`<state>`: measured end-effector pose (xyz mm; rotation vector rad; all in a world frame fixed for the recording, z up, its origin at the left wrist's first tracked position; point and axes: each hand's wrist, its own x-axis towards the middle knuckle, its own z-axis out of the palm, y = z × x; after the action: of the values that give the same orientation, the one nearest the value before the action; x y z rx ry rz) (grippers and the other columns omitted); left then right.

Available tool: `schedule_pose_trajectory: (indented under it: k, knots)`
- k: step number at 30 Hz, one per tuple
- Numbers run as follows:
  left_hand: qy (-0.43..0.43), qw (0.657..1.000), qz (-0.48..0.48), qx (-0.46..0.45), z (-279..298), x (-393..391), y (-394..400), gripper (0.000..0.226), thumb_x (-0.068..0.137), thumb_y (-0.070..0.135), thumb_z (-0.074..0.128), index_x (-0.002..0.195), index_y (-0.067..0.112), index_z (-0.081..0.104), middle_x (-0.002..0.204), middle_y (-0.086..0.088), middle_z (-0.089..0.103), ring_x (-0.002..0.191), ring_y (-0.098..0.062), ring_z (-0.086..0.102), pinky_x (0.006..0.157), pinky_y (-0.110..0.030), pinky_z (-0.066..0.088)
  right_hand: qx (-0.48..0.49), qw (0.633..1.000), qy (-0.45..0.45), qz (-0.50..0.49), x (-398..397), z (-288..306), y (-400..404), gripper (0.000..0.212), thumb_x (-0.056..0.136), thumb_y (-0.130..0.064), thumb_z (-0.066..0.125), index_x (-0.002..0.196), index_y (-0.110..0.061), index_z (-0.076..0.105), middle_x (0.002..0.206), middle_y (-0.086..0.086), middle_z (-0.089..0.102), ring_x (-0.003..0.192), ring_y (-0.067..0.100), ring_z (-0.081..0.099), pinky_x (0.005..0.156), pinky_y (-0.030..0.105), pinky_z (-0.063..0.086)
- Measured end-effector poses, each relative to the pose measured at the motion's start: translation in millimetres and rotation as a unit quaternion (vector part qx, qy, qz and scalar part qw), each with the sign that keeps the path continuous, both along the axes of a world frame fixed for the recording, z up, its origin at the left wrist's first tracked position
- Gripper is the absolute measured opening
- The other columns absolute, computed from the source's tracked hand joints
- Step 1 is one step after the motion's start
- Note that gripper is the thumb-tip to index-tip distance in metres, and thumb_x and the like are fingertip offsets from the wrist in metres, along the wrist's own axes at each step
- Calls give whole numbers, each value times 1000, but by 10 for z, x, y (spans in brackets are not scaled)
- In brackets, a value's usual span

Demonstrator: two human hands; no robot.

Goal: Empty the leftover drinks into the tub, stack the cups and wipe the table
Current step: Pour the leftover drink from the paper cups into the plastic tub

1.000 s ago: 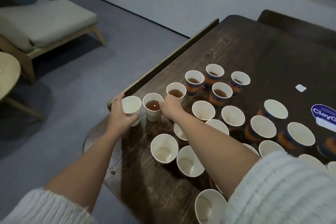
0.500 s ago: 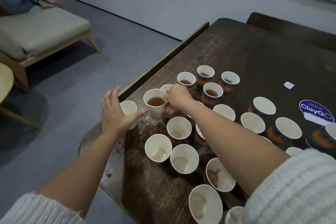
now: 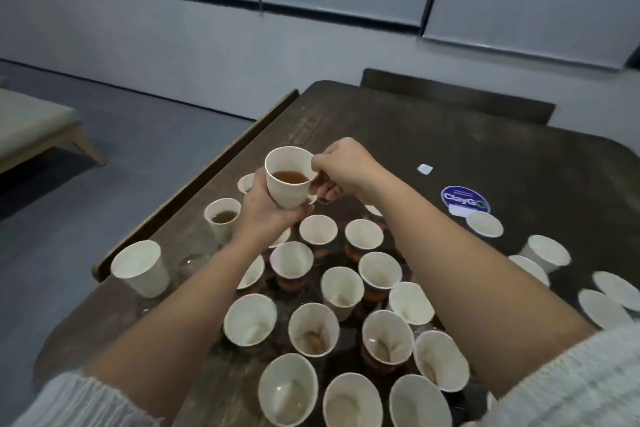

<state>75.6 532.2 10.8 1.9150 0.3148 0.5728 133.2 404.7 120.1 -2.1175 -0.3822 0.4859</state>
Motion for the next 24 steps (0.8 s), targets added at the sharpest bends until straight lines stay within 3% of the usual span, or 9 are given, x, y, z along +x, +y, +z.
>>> schedule_pose_trajectory:
  k: [4,7,10,13,16,18,22,24]
  knots:
    - [-37,998,-42,-4,133,264,-694,71,64,19,88,120,22,44,110,6,60,103,-15,59,81,-24,49,78,995,7,-67,30,78,-872,24,94,-23,59,84,-2,65,68,10,66,54,15,59,50,23,48]
    - [-76,993,-89,-20,242,396,-1292,75,65,17,88,126,16,45,114,2,62,105,-14,60,79,-16,48,122,985,68,-97,38,-1,-1564,49,89,-56,59,107,-12,67,91,6,68,88,22,65,83,35,56]
    - [-79,984,-149,-60,290,514,-2058,80,62,23,90,128,20,45,113,4,64,106,-14,61,83,-22,53,177,963,180,-91,-13,-114,-2355,84,75,-75,55,135,-16,50,111,10,64,107,29,62,104,48,45]
    - [-71,973,-202,-90,319,550,-2829,74,61,19,87,124,23,48,107,9,66,100,-7,64,77,-20,54,266,930,229,-110,-117,-170,-3065,89,72,-74,58,133,-10,54,101,11,62,95,26,64,96,42,50]
    - [-60,959,-256,-103,338,575,-3646,67,62,11,86,119,15,51,98,10,67,88,3,65,74,-21,55,321,911,194,-169,-253,-146,-3804,75,77,-66,57,127,-9,60,78,2,66,67,15,65,72,31,53]
    - [-59,950,-289,-100,337,580,-4066,65,61,13,83,117,14,50,97,8,68,89,-1,65,75,-25,55,342,902,170,-199,-316,-148,-4189,68,80,-61,57,129,-13,58,72,-1,67,61,12,63,73,31,51]
    - [-45,932,-348,-87,358,527,-5013,65,58,19,78,114,26,47,98,12,65,89,0,63,69,-14,51,361,878,171,-263,-535,-166,-5046,70,77,-63,61,130,-17,60,109,14,62,95,26,56,94,40,48]
    - [-36,921,-380,-81,342,495,-5445,68,62,16,83,118,27,47,101,8,66,91,-4,63,65,-10,48,372,866,159,-293,-644,-170,-5426,62,80,-60,59,122,-15,64,113,13,59,99,28,54,97,41,47]
